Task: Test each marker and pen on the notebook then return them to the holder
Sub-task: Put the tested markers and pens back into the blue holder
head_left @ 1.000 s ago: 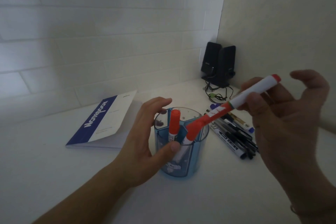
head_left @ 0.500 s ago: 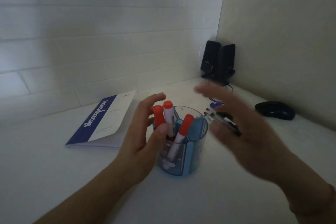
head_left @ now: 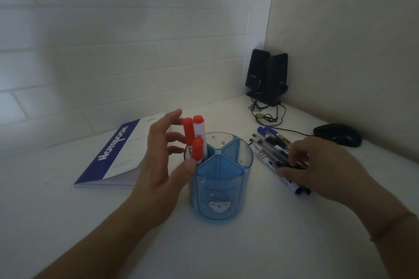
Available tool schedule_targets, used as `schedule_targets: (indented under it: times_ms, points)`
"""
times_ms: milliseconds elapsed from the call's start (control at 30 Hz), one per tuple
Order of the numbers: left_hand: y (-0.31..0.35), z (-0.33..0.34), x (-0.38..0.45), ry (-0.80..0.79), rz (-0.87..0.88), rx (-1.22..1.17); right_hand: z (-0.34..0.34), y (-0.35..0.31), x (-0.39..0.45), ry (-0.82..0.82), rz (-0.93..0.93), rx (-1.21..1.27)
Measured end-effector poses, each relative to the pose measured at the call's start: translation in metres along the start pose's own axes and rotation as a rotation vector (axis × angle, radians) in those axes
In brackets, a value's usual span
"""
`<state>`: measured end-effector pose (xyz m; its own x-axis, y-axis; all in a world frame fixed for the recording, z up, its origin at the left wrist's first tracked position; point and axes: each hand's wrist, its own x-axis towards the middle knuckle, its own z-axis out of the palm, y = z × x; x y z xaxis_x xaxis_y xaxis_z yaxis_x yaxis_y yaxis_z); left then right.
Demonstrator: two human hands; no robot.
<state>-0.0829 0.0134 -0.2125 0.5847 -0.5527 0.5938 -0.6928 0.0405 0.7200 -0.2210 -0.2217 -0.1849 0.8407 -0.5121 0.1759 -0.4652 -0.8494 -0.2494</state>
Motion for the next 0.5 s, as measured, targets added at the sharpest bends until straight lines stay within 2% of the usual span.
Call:
schedule_targets:
  times_ms: [133, 367, 433, 500]
  points:
    - [-0.001, 0.002, -0.002, -0.043, 0.002, 0.041, 0.008, -0.006, 0.001, -0.023, -0.024, -0.086]
    - [-0.002, 0.002, -0.001, -0.067, -0.019, -0.062, 0.022, -0.015, 0.000, -0.004, 0.018, -0.317]
    - [-0.002, 0.003, -0.001, -0.073, -0.004, -0.069, 0.026, -0.014, 0.002, 0.013, 0.009, -0.303]
    - [-0.002, 0.003, -0.001, -0.067, 0.006, -0.047, 0.022, -0.011, 0.004, 0.114, 0.003, -0.141]
